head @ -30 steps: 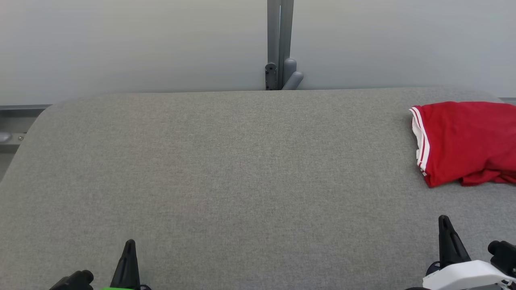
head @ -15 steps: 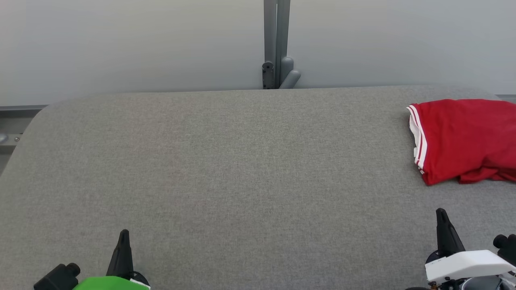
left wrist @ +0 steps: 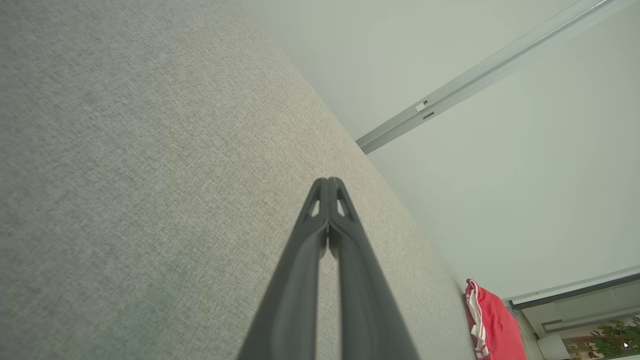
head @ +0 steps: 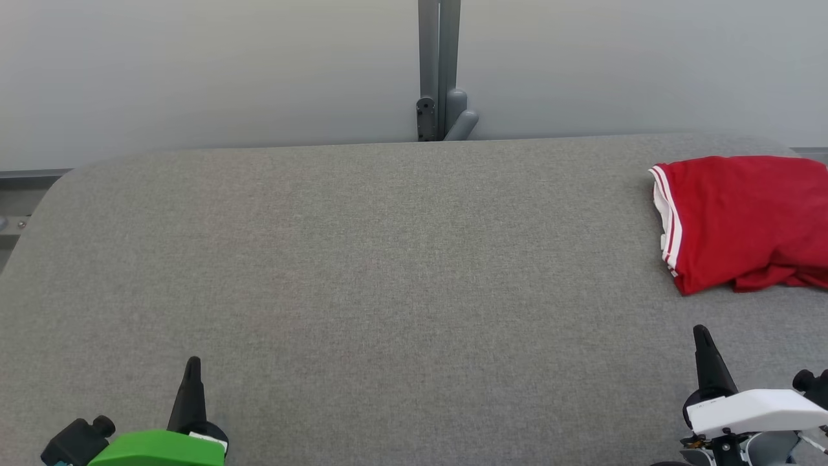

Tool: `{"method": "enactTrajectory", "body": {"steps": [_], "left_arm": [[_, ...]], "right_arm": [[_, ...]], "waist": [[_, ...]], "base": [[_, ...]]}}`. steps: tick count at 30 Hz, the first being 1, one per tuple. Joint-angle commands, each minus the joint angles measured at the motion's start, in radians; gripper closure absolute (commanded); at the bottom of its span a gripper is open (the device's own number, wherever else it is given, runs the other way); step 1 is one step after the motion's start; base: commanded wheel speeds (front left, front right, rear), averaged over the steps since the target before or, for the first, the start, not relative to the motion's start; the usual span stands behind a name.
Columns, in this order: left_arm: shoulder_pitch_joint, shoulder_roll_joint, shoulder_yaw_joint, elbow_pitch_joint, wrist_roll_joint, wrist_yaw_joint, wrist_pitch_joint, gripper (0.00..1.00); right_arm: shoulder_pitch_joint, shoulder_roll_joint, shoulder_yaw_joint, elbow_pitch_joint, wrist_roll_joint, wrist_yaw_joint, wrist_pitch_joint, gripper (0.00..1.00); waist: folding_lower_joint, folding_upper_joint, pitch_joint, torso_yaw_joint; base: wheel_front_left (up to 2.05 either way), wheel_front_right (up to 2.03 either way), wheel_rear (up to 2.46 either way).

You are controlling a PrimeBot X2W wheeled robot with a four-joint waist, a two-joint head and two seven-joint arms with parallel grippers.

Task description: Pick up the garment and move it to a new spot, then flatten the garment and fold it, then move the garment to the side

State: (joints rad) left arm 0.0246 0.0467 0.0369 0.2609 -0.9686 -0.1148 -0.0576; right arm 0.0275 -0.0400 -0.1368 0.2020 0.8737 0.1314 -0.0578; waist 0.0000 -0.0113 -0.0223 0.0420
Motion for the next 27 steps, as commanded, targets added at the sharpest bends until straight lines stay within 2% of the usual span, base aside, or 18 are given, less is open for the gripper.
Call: {"method": "enactTrajectory", "body": {"steps": [1, 27], "left_arm": [[-0.032, 0.003, 0.009, -0.013, -0.033, -0.006, 0.007, 1.00], [-0.079, 0.004, 0.040, -0.016, -0.293, -0.010, 0.077, 1.00]], "right_arm": [[-0.028, -0.007, 0.003, -0.006, 0.033, 0.000, 0.006, 1.00], [-0.081, -0.009, 0.011, 0.017, 0.334, 0.000, 0.078, 1.00]], "waist": [[0.0000, 0.0045, 0.000, -0.001], [0.0000, 0.0069, 0.009, -0.015]], "base": [[0.00, 0.00, 0.00], [0.00, 0.00, 0.00]]}}
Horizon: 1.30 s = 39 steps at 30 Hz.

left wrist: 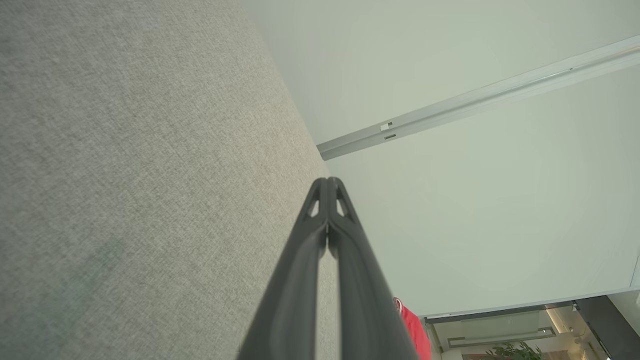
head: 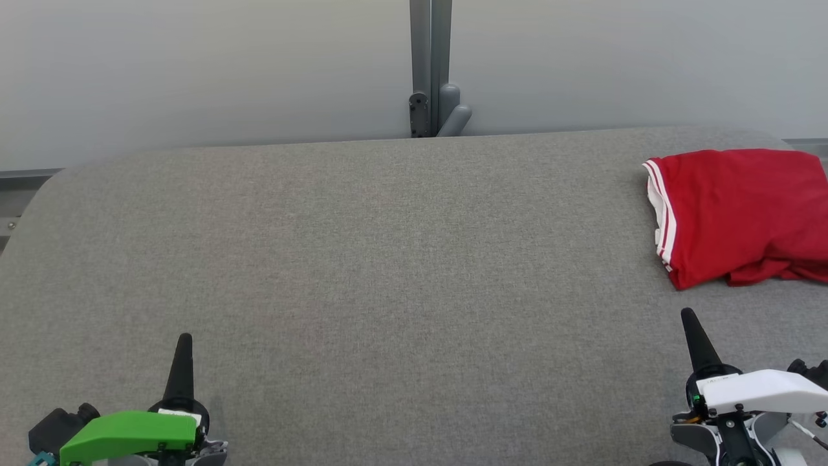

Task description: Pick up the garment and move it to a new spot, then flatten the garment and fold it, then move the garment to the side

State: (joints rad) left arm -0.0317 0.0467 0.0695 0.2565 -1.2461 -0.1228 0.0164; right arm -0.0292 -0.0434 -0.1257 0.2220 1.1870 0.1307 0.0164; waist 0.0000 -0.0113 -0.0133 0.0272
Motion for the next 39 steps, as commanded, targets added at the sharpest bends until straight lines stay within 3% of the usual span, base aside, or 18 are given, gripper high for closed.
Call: {"method": "enactTrajectory", "body": {"steps": [1, 39], "left_arm": [[-0.025, 0.004, 0.009, -0.011, -0.025, -0.002, 0.006, 1.00], [-0.076, 0.006, 0.042, -0.012, -0.312, -0.009, 0.085, 1.00]], "right_arm": [[-0.025, -0.006, 0.000, -0.003, 0.031, 0.000, 0.007, 1.00], [-0.080, -0.009, 0.011, 0.024, 0.364, 0.000, 0.087, 1.00]], "waist": [[0.0000, 0.0070, 0.001, -0.001], [0.0000, 0.0104, 0.013, -0.022]], "base": [[0.00, 0.00, 0.00], [0.00, 0.00, 0.00]]}}
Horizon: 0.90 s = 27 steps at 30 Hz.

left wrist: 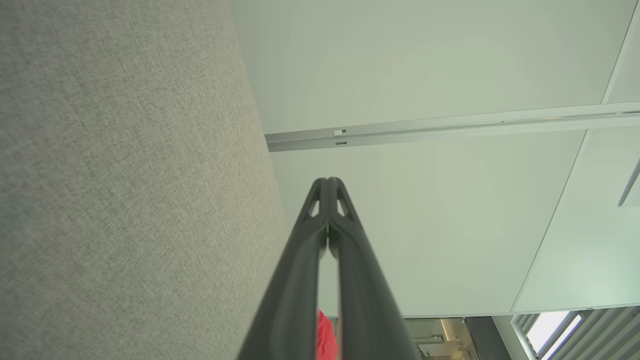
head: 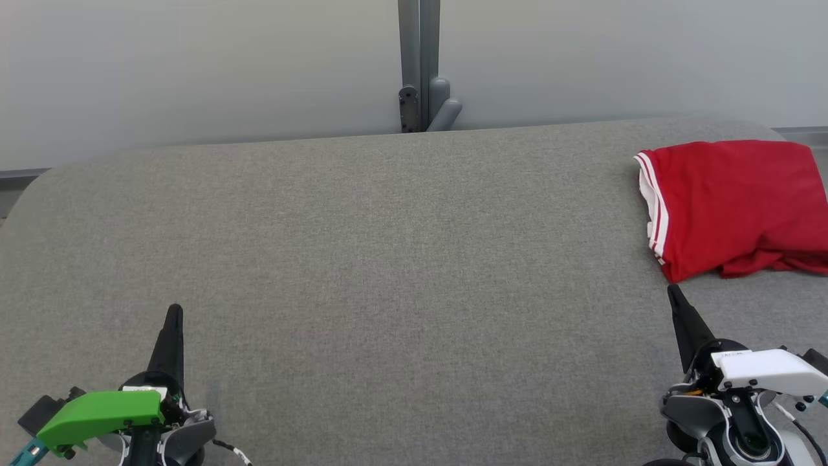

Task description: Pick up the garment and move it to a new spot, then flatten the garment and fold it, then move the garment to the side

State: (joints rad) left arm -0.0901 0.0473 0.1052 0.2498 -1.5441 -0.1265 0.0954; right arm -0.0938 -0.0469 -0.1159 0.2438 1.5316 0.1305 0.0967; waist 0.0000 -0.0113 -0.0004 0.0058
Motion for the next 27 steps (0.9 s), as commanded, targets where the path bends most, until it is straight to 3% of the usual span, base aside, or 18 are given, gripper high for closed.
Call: {"method": "enactTrajectory", "body": {"steps": [1, 10, 27], "left_arm": [[-0.018, 0.005, 0.007, -0.005, -0.021, -0.006, 0.008, 1.00], [-0.030, 0.005, 0.012, -0.005, -0.072, -0.007, 0.020, 1.00], [-0.027, 0.005, 0.012, -0.005, -0.070, -0.007, 0.021, 1.00]], "right_arm": [[-0.016, -0.005, 0.002, 0.003, 0.027, 0.000, 0.008, 1.00], [-0.025, -0.006, 0.003, 0.007, 0.085, 0.000, 0.022, 1.00], [-0.026, -0.006, 0.003, 0.007, 0.084, 0.000, 0.022, 1.00]], "waist": [[0.0000, 0.0105, 0.001, -0.001], [0.0000, 0.0113, 0.003, -0.006], [0.0000, 0.0113, 0.004, -0.006]], "base": [[0.00, 0.00, 0.00], [0.00, 0.00, 0.00], [0.00, 0.00, 0.00]]}}
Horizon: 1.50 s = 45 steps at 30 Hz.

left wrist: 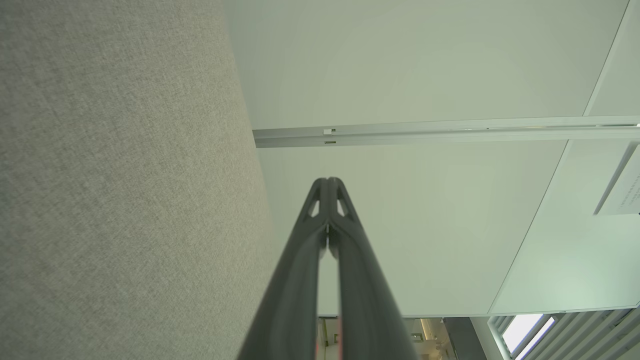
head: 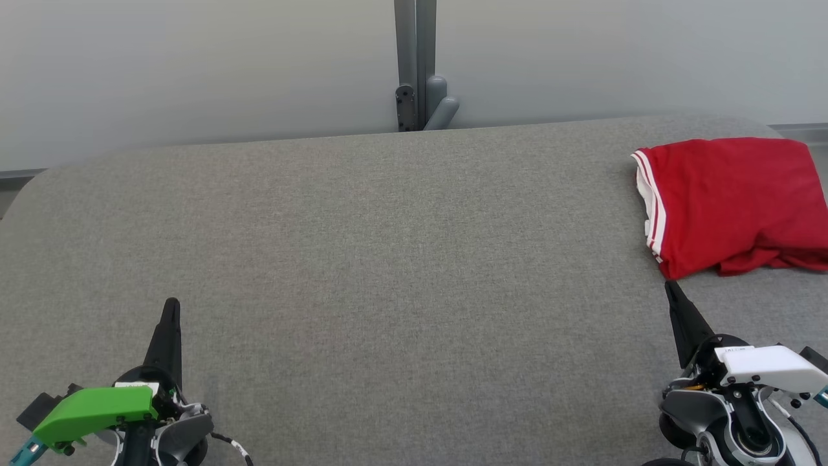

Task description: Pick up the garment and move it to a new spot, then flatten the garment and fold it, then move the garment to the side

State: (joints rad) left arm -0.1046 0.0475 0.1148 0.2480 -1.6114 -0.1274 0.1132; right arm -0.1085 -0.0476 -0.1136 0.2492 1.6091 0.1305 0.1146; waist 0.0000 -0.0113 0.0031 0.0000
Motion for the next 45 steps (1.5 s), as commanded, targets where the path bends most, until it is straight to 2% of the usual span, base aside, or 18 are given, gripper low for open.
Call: {"method": "enactTrajectory", "body": {"steps": [1, 45], "left_arm": [[-0.012, 0.005, 0.002, -0.003, -0.003, -0.006, 0.003, 1.00], [-0.012, 0.005, 0.002, -0.003, -0.003, -0.006, 0.003, 1.00]], "right_arm": [[-0.011, -0.005, 0.001, 0.002, 0.007, 0.000, 0.004, 1.00], [-0.011, -0.005, 0.001, 0.002, 0.007, 0.000, 0.004, 1.00]], "waist": [[0.0000, 0.0113, 0.000, 0.000], [0.0000, 0.0113, 0.000, 0.000]], "base": [[0.00, 0.00, 0.00], [0.00, 0.00, 0.00]]}}
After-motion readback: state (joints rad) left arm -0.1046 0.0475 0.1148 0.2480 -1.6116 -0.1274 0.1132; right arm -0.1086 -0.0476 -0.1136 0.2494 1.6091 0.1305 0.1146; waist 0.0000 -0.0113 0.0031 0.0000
